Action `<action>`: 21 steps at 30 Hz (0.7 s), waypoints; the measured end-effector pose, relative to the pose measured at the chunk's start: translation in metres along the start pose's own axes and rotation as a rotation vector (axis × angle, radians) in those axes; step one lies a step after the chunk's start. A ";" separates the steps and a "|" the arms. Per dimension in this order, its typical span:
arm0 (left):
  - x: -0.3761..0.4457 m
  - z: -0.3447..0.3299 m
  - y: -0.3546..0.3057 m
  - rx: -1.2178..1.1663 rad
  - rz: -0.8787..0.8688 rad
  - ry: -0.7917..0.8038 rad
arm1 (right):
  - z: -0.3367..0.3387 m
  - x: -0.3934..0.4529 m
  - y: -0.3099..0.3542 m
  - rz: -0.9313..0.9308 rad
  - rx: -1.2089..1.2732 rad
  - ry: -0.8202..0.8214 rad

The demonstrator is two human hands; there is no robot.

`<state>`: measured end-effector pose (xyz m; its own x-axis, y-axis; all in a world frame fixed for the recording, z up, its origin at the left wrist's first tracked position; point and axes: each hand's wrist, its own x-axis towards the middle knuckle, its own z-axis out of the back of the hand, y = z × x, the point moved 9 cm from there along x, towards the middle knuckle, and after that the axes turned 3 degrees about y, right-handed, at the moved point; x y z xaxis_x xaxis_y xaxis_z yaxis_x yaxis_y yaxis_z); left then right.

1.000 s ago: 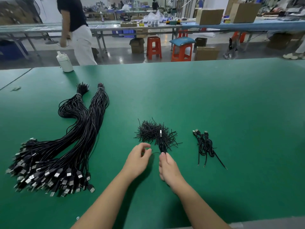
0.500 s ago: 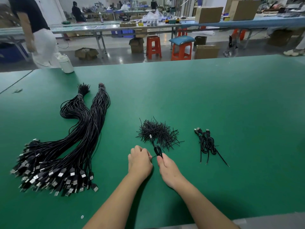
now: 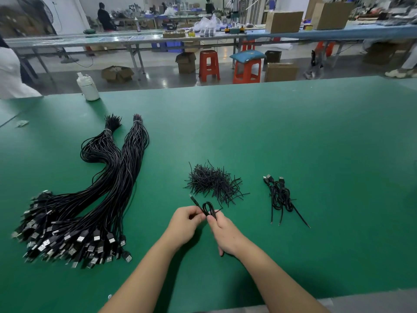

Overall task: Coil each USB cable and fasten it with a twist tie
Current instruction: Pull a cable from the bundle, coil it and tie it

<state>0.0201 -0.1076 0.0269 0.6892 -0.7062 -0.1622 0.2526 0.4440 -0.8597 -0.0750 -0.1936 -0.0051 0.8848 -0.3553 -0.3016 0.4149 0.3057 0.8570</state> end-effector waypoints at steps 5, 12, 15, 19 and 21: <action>-0.010 -0.001 -0.010 0.073 -0.029 0.042 | 0.002 0.000 -0.001 -0.025 0.026 -0.014; -0.035 -0.009 -0.067 0.987 -0.501 -0.088 | 0.000 -0.001 0.001 -0.072 0.184 0.023; -0.049 -0.011 -0.090 1.092 -0.788 -0.103 | -0.004 -0.001 0.002 -0.096 0.268 0.070; -0.030 -0.009 -0.076 0.849 -0.577 0.085 | -0.008 -0.003 0.005 -0.116 0.339 0.155; -0.021 -0.004 -0.066 0.670 -0.405 0.123 | -0.008 -0.005 0.005 -0.117 0.352 0.159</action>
<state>-0.0136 -0.1245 0.0846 0.3861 -0.9223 0.0148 0.8495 0.3492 -0.3954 -0.0753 -0.1831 -0.0030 0.8692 -0.2202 -0.4426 0.4409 -0.0599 0.8956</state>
